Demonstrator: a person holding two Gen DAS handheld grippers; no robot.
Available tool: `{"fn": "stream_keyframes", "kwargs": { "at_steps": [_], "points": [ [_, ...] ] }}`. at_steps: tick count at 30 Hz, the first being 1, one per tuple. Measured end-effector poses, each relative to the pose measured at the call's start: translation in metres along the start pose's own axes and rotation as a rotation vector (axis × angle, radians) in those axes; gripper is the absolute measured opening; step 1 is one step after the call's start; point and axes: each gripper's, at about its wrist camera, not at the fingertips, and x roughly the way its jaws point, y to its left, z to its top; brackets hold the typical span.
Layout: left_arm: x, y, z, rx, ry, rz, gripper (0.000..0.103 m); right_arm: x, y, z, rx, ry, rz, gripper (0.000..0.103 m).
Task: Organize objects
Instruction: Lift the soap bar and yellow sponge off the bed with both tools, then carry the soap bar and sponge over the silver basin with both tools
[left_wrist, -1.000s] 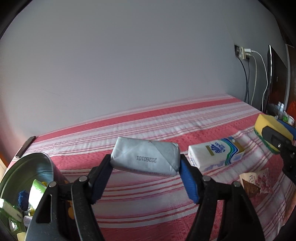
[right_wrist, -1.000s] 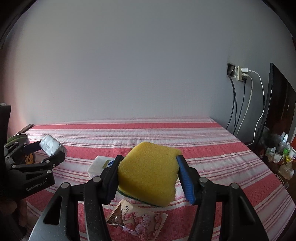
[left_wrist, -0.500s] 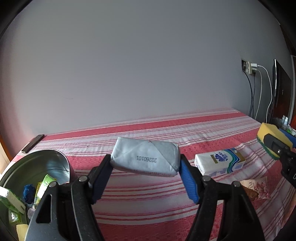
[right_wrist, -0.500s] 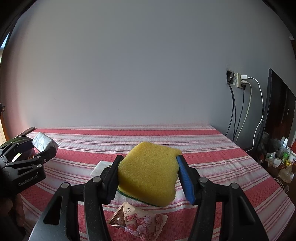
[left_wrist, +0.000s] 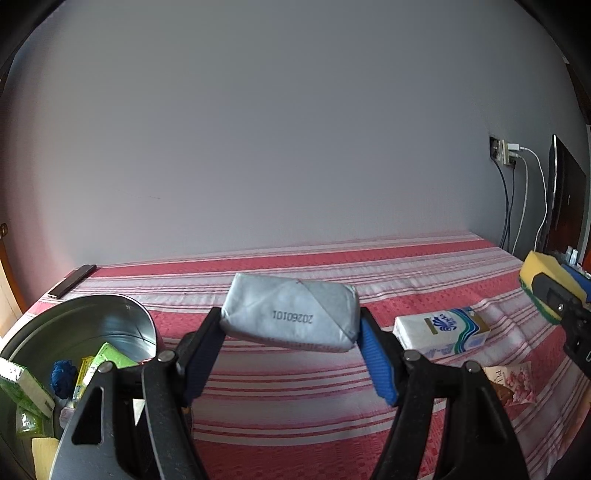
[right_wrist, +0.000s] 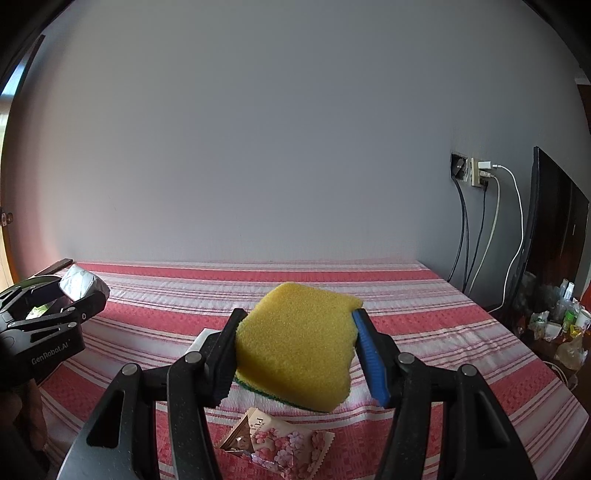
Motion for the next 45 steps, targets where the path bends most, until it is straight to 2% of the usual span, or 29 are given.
{"fn": "stream_keyframes", "kwargs": {
  "at_steps": [45],
  "points": [
    [-0.025,0.018,-0.005,-0.073,-0.093,0.052,0.071,-0.025,0.007,0.000,-0.001,-0.125,-0.004,0.060]
  ]
}}
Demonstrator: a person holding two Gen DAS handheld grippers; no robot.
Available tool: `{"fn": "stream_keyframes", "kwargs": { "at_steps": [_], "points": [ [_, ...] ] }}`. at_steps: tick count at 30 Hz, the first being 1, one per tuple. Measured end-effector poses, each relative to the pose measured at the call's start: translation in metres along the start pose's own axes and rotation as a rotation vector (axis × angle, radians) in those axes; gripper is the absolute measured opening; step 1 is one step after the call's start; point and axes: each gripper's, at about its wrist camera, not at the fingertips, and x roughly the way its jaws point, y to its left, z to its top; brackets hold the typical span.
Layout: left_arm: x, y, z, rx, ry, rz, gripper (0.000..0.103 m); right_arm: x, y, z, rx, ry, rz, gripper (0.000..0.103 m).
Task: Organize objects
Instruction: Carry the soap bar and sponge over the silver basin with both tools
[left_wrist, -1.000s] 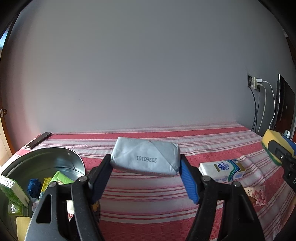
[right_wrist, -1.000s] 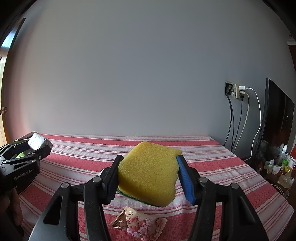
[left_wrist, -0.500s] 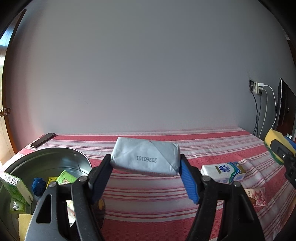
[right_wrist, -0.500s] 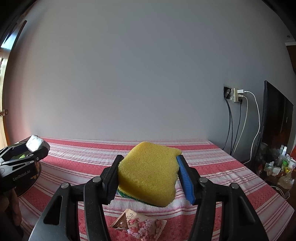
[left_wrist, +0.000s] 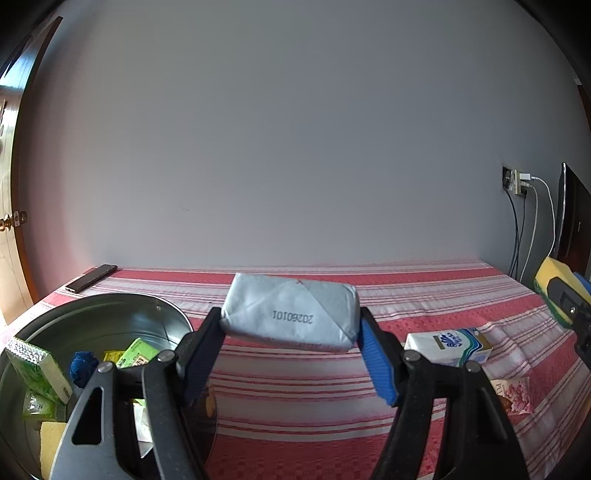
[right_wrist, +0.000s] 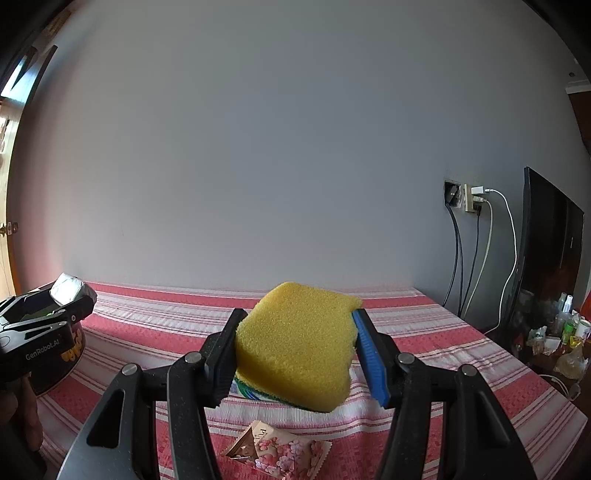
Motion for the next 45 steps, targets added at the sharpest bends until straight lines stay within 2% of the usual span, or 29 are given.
{"fn": "stream_keyframes", "kwargs": {
  "at_steps": [8,16,27,36,45],
  "points": [
    [-0.005,0.014,-0.003,-0.030,0.029,-0.001,0.071,-0.008,0.008,0.001,-0.005,-0.022,0.019,0.060],
    [-0.029,0.047,0.004,-0.074,0.026,0.023,0.071,-0.022,0.054,0.027,-0.068,-0.065,0.116,0.060],
    [-0.051,0.092,0.013,-0.101,0.023,0.113,0.071,-0.021,0.124,0.049,-0.162,-0.085,0.259,0.060],
    [-0.060,0.129,0.014,-0.111,0.027,0.203,0.071,-0.012,0.166,0.068,-0.179,-0.077,0.375,0.060],
    [-0.046,0.174,0.006,-0.130,0.083,0.308,0.071,0.009,0.214,0.073,-0.178,-0.021,0.516,0.060]
  ]
}}
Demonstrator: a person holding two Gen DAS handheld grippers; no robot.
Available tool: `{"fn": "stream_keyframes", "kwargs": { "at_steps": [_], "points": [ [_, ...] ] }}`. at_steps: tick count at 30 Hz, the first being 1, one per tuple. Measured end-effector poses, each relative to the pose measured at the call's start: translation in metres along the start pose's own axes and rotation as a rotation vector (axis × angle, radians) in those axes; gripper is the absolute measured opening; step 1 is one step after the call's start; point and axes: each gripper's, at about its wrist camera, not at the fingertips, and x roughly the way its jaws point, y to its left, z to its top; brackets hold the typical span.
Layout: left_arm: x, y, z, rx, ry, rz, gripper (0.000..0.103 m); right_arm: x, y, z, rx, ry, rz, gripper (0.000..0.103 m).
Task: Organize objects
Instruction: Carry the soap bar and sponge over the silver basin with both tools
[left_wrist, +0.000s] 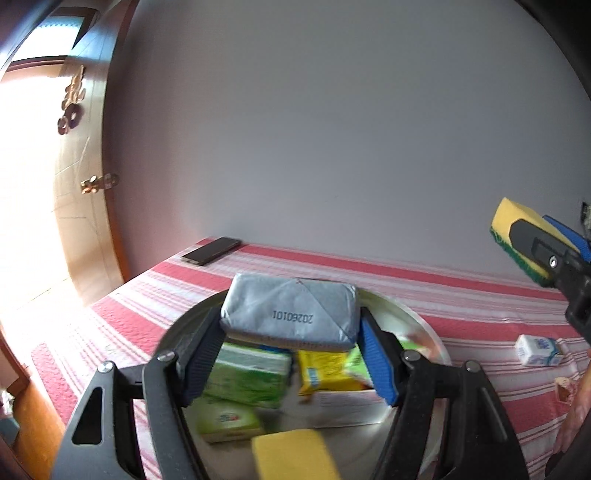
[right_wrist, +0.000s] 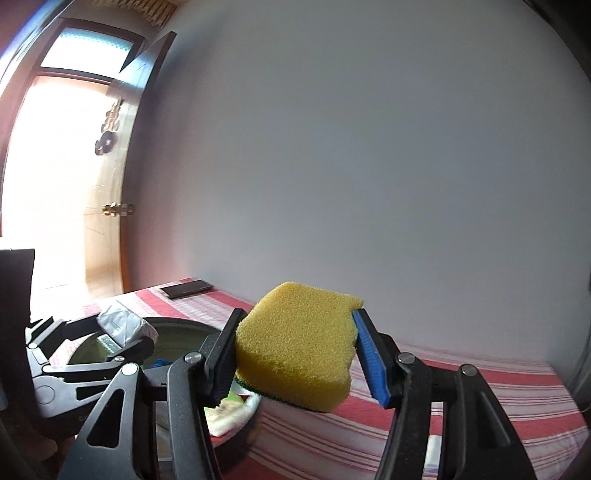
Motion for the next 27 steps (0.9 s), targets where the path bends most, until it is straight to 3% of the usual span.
{"fn": "stream_keyframes", "kwargs": {
  "at_steps": [10,27],
  "points": [
    [0.027,0.029,-0.010,-0.018,0.064,0.071,0.071,0.061,0.037,-0.017,0.055,0.137,0.144,0.060],
    [0.041,0.027,-0.008,0.043,0.093,0.103,0.071,0.095,0.063,-0.043,0.023,0.241,0.193,0.060]
  ]
}}
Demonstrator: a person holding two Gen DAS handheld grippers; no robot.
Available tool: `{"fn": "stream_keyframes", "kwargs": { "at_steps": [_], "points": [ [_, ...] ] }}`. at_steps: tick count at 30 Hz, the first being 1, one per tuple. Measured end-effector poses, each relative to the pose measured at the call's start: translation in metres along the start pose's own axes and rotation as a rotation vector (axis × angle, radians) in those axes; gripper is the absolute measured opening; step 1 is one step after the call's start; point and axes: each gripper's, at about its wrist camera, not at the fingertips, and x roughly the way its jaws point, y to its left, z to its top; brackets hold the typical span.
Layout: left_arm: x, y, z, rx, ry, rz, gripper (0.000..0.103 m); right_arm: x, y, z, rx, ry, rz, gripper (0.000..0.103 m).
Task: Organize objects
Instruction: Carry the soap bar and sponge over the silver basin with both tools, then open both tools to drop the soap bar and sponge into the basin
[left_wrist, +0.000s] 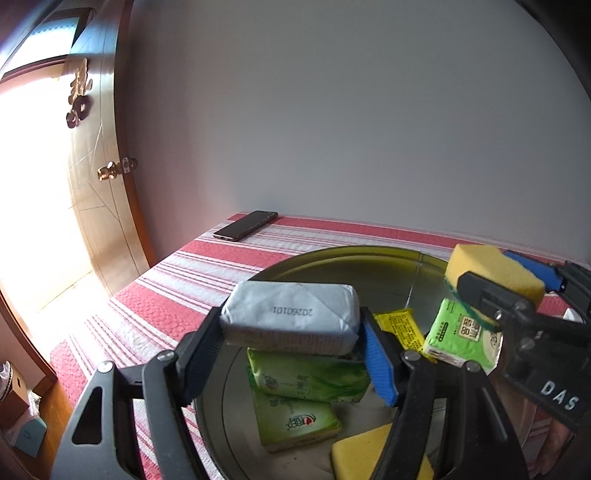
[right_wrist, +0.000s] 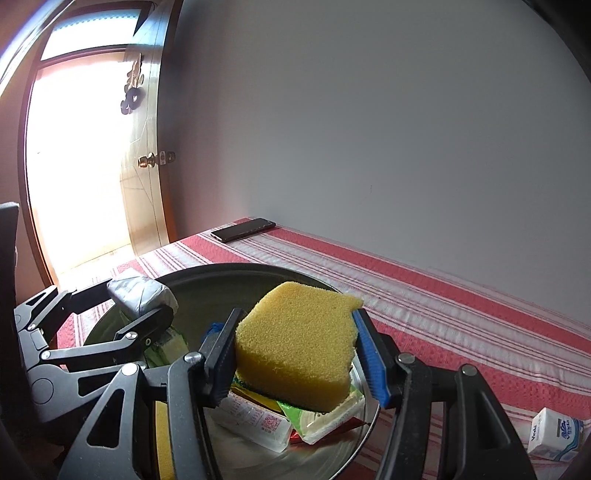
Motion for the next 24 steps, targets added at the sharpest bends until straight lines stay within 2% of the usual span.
{"fn": "stream_keyframes", "kwargs": {
  "at_steps": [14,15,17,18,20,24],
  "points": [
    [-0.003,-0.001,0.000,-0.011,0.003,0.004,0.073,0.009,0.003,-0.002,0.007,0.026,0.016,0.061],
    [-0.004,-0.001,0.000,-0.015,0.002,0.006,0.075,0.010,0.001,-0.002,0.014,0.030,0.021,0.062],
    [-0.007,0.000,0.001,-0.027,-0.008,0.022,0.087,0.009,-0.003,-0.002,0.029,0.031,0.008,0.064],
    [-0.009,0.001,0.001,-0.032,-0.015,0.032,0.089,0.008,-0.006,-0.002,0.038,0.027,0.007,0.066],
    [-0.012,0.004,0.002,-0.045,-0.024,0.045,0.101,0.005,-0.012,-0.003,0.065,0.015,0.006,0.073],
    [-0.016,0.001,0.003,-0.049,-0.030,0.038,0.103,-0.001,-0.020,-0.001,0.099,-0.002,0.004,0.078]
  ]
}}
